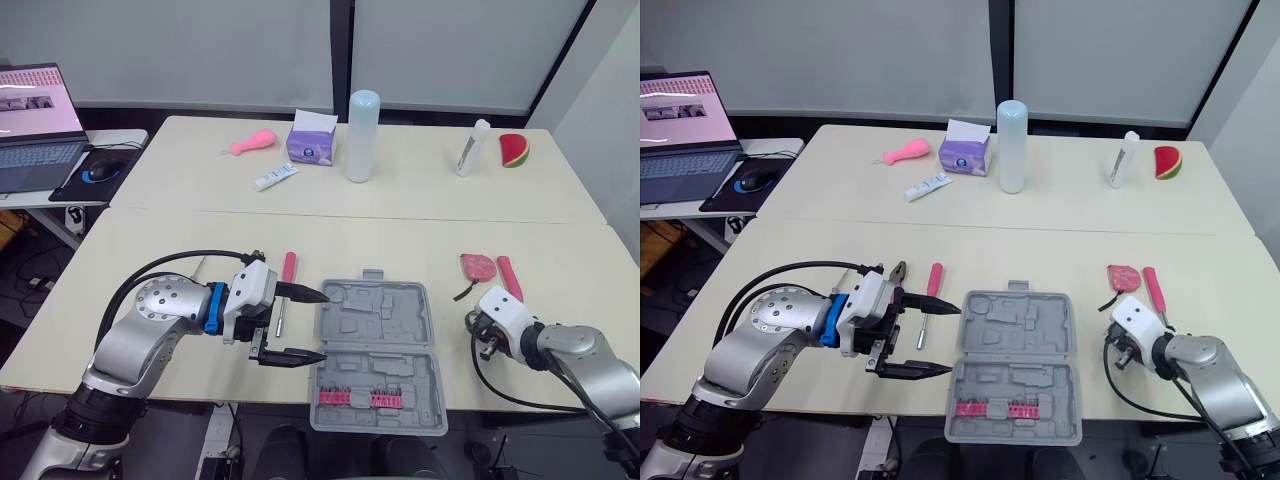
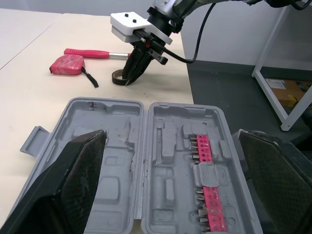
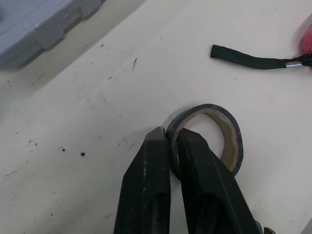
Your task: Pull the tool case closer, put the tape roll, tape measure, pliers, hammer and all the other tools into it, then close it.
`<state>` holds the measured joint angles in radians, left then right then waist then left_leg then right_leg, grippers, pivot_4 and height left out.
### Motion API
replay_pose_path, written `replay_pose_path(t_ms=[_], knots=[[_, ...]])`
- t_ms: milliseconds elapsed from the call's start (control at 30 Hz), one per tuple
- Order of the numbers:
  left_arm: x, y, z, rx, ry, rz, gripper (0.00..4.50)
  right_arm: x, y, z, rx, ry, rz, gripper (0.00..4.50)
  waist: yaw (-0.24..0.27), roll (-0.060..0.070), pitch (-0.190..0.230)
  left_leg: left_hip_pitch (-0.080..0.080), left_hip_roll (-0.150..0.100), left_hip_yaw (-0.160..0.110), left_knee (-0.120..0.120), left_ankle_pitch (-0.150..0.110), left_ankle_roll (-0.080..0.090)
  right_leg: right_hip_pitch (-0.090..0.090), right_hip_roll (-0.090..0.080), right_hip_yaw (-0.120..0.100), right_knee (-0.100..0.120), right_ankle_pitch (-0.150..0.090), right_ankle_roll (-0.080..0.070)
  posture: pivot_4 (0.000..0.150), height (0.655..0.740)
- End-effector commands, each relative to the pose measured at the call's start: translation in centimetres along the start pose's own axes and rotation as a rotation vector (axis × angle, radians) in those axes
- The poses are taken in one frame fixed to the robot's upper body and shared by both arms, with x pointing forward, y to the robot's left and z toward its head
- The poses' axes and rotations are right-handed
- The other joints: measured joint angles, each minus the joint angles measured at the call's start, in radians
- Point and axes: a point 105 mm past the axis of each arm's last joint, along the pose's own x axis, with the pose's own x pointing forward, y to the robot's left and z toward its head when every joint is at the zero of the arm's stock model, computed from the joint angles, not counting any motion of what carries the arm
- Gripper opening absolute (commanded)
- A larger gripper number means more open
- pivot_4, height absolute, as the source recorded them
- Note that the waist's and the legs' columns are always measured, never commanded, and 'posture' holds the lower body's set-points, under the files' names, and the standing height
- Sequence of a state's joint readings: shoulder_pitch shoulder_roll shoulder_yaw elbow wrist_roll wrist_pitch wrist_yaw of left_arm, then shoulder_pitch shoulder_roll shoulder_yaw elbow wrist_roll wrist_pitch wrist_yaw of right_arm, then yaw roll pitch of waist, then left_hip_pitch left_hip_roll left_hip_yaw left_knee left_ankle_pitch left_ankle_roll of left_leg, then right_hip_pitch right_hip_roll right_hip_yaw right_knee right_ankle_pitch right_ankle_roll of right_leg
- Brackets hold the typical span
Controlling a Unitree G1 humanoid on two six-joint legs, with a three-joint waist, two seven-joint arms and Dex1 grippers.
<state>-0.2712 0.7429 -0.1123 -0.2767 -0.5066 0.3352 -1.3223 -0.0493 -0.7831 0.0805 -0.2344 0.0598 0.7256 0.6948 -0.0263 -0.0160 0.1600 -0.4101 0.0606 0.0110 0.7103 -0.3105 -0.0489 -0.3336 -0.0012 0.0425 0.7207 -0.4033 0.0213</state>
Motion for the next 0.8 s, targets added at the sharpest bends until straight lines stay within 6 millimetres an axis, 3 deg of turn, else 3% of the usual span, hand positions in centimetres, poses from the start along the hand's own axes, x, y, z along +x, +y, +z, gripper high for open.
replay_pose_path(t_ms=[33, 200, 333, 433, 600, 800], knots=[[-0.6, 0.4, 0.6, 0.049, 0.002, 0.026, 4.5, -0.7, -0.4, 1.1, -0.023, -0.041, -0.014, 0.01, 0.0, 0.0, 0.0, 0.0, 0.0, 0.0, 0.0, 0.0, 0.0, 0.0, 0.0, 0.0, 0.0, 0.0, 0.0, 0.15, 0.7002], [-2.5, 1.4, 0.0, 0.024, 0.024, 0.132, 4.5, -2.6, 1.3, 5.5, -0.079, -0.156, 0.058, 0.01, -0.004, 0.002, 0.001, -0.001, 0.0, 0.0, 0.0, 0.0, 0.0, -0.001, 0.0, 0.0, 0.0, 0.0, 0.0, 0.15, 0.7002], [-4.9, 2.1, -1.1, -0.031, 0.08, 0.222, 4.5, -2.7, 5.1, 10.8, -0.072, -0.294, 0.216, 0.01, -0.009, 0.003, 0.002, 0.0, 0.002, -0.003, 0.0, 0.0, 0.0, -0.001, 0.001, 0.0, 0.001, 0.0, 0.0, 0.15, 0.7002], [-6.1, 2.4, -1.6, -0.042, 0.104, 0.266, 4.5, -1.7, 7.1, 13.8, -0.052, -0.351, 0.296, 0.01, -0.005, 0.003, 0.002, -0.001, 0.002, -0.006, 0.0, 0.0, 0.0, -0.001, 0.001, -0.001, 0.001, 0.0, 0.0, 0.15, 0.7002], [-7.0, 2.6, -1.9, -0.053, 0.117, 0.317, 4.5, 2.0, 9.4, 18.3, -0.028, -0.393, 0.368, 0.01, -0.001, 0.002, 0.002, -0.005, -0.001, -0.007, 0.001, 0.0, 0.0, -0.004, -0.001, -0.002, 0.001, 0.0, 0.0, 0.15, 0.7002], [-7.2, 2.4, -1.9, -0.044, 0.129, 0.326, 4.5, 5.0, 11.4, 20.0, -0.04, -0.378, 0.436, 0.01, -0.003, 0.002, 0.002, -0.008, -0.001, -0.006, 0.002, 0.002, -0.004, -0.01, -0.002, -0.002, 0.005, 0.0, 0.0, 0.15, 0.7002]])
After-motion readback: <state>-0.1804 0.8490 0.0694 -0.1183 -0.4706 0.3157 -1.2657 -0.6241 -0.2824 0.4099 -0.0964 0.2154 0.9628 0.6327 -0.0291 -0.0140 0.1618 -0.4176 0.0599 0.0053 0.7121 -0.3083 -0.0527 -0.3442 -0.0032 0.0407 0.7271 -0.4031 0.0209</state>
